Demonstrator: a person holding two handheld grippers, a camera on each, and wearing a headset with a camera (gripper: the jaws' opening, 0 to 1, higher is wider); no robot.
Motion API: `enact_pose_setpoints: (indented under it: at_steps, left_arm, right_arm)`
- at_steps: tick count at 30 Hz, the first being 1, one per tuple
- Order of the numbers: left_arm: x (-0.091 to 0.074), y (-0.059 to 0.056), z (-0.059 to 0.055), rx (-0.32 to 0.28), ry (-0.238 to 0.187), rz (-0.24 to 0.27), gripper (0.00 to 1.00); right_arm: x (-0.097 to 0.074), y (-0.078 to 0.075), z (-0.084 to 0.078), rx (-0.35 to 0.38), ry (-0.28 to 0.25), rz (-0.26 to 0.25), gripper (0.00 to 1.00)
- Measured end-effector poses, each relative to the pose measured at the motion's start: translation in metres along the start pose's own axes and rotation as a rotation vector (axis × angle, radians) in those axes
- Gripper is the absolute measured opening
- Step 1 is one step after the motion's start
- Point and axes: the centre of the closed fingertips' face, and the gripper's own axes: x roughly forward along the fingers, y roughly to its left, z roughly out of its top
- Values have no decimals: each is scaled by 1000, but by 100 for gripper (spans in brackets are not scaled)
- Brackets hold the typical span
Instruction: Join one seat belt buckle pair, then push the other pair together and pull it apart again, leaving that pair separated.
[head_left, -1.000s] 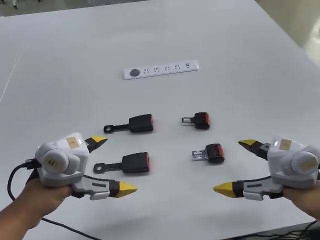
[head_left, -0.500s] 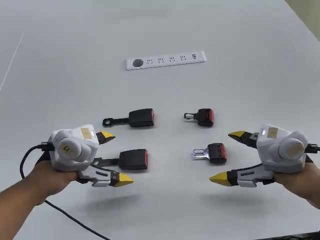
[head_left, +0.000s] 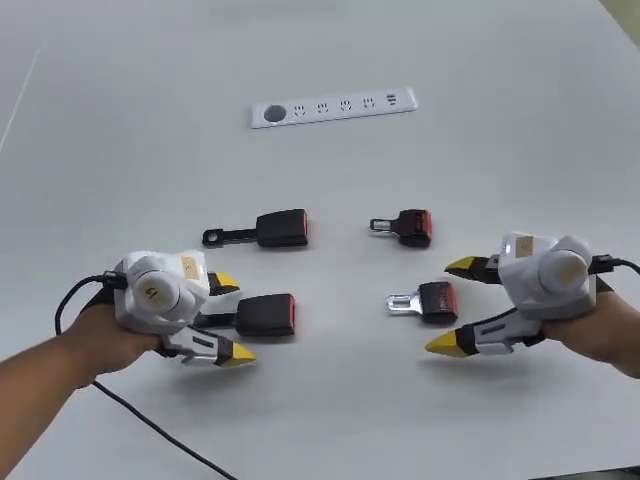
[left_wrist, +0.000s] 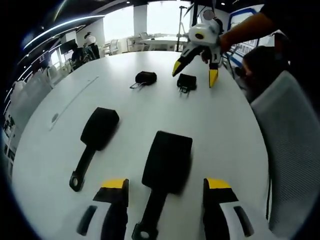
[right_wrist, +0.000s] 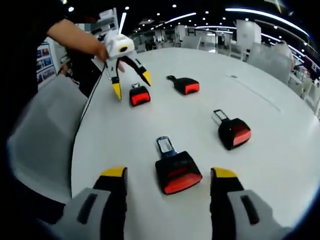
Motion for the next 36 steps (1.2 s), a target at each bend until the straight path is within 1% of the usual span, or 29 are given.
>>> enact_pose_setpoints:
  at_steps: [1,3,5,7,8,9,11,12,13,15,16,17,18,19,20,21,22,24,25,26,27,28,30,32,33,34,36]
  left_arm:
    - [1,0,-1,2,8,1,61]
    - [3,1,-2,22,24,0,58]
    - [4,0,0,30,18,-7,55]
    - [6,0,1,30,21,-10,55]
    - [7,0,1,34,26,-14,54]
    - [7,1,2,52,21,-15,53]
    - [7,4,3,54,27,-19,50]
    - [7,6,2,70,37,-19,48]
    - [7,5,2,73,43,-30,46]
    - [6,5,3,98,61,-38,43]
    - [6,4,3,102,66,-42,42]
    - [6,3,5,110,74,-48,41]
    - [6,1,5,124,81,-58,40]
    - [6,1,5,147,86,-64,39]
    - [6,-2,5,168,89,-79,36]
    - [7,-5,6,175,90,-86,35]
    - [7,-5,7,176,90,-85,34]
    - [5,-3,5,171,90,-87,34]
    - [6,-3,5,172,87,-89,33]
    - [6,-3,5,170,84,-91,33]
    - [6,-3,5,171,83,-92,33]
    - [6,-3,6,170,84,-94,33]
    - [6,-4,6,190,92,-102,33]
    - [6,-4,7,203,109,-113,33]
    - [6,-1,6,208,121,-120,33]
    - [6,0,6,213,129,-123,33]
    - [6,-1,7,213,138,-124,33]
  right_arm:
    - [0,0,-2,-27,20,8,64]
    - [0,2,-2,-54,38,24,64]
    - [1,3,-1,-65,47,39,63]
    - [1,4,-4,-77,68,47,61]
    - [3,4,-4,-84,69,51,60]
    - [4,4,-5,-87,75,55,59]
    - [5,4,-3,-94,82,54,56]
    - [5,3,-1,-102,77,53,56]
    - [6,3,0,-111,75,54,55]
    - [8,2,-1,-113,76,62,55]
    - [7,-1,-7,-129,85,62,53]
    - [8,-5,-7,-131,74,63,52]
    - [7,-6,-6,-109,79,64,51]
    - [6,-7,-7,-110,79,64,51]
    - [5,-5,-6,-117,78,67,50]
    - [5,-4,-6,-124,78,69,50]
    - [6,-4,-6,-126,80,73,50]
    - [6,-4,-5,-136,80,72,48]
    - [5,-7,-6,-152,81,65,46]
    - [5,-8,-7,-172,85,61,40]
    - [5,-9,-5,-181,71,68,36]
    - [4,-9,-6,-170,71,68,36]
    - [3,-8,-7,-185,52,76,36]
    - [2,-8,-7,-179,36,84,35]
    - [1,-8,-7,-176,21,87,35]
    - [2,-8,-8,-172,14,89,35]
    - [2,-8,-7,-161,5,93,34]
